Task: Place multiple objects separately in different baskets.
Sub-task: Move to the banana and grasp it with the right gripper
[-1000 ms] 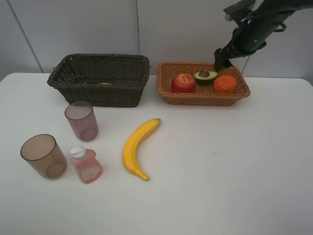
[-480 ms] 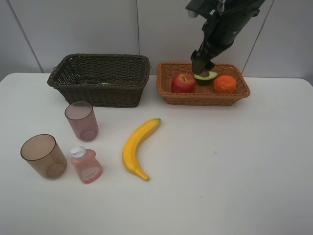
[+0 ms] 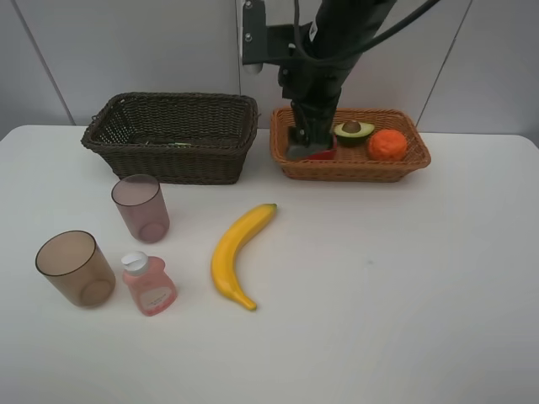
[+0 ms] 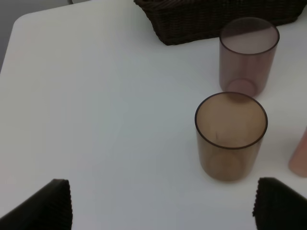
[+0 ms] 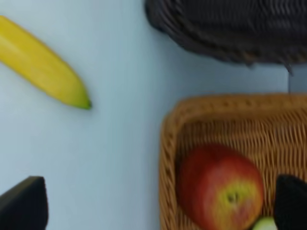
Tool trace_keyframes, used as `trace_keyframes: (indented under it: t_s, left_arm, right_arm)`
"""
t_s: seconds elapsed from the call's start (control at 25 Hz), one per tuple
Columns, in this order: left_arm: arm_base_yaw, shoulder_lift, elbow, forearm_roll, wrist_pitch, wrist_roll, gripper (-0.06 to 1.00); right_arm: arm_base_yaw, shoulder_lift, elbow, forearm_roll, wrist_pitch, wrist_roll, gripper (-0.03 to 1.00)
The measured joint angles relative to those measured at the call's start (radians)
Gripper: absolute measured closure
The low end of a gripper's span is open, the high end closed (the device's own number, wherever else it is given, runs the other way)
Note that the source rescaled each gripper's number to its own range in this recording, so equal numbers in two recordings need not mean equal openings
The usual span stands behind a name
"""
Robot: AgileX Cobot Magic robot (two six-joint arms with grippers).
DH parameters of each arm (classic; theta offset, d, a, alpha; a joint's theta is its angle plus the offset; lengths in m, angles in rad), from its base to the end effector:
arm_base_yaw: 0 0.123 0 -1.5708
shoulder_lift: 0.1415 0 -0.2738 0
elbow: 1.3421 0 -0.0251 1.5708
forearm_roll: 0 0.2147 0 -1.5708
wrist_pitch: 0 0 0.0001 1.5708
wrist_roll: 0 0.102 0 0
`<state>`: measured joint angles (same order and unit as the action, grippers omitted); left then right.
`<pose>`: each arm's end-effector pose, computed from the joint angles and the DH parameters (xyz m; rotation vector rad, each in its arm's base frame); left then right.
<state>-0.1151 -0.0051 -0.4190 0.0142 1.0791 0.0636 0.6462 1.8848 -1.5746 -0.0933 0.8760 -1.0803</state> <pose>-0.0101 0.0025 0.2322 0.1907 2.1300 -0.0129 0.3092 0.2240 0.2553 -2.0797 1.7035 -0.2521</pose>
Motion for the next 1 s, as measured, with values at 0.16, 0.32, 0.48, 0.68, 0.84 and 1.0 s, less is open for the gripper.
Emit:
trace_keyframes:
  t_s: [0.16,0.32,0.48,0.68,0.84,1.0]
  left_arm:
    - [0.0,0.0,0.0,0.0,0.0,0.0,-0.05]
    - [0.0,0.0,0.0,0.0,0.0,0.0,-0.05]
    - [0.0,0.0,0.0,0.0,0.0,0.0,-0.05]
    - [0.0,0.0,0.0,0.0,0.0,0.0,-0.05]
    - [0.0,0.0,0.0,0.0,0.0,0.0,-0.05]
    - [0.0,0.0,0.0,0.0,0.0,0.0,-0.05]
  right_arm:
    - [0.048,0.002,0.0,0.077,0.004,-0.146,-0.02]
    - [0.075,0.028,0.0,0.161,0.013,-0.261,-0.02]
    - [0.093,0.071,0.0,0.215,0.027,-0.334,-0.02]
    - [0.098,0.119,0.0,0.234,0.032,-0.348,-0.02]
    - [0.098,0.163,0.0,0.237,0.03,-0.348,-0.02]
    - [0.098,0.199,0.0,0.238,0.014,-0.349,-0.02]
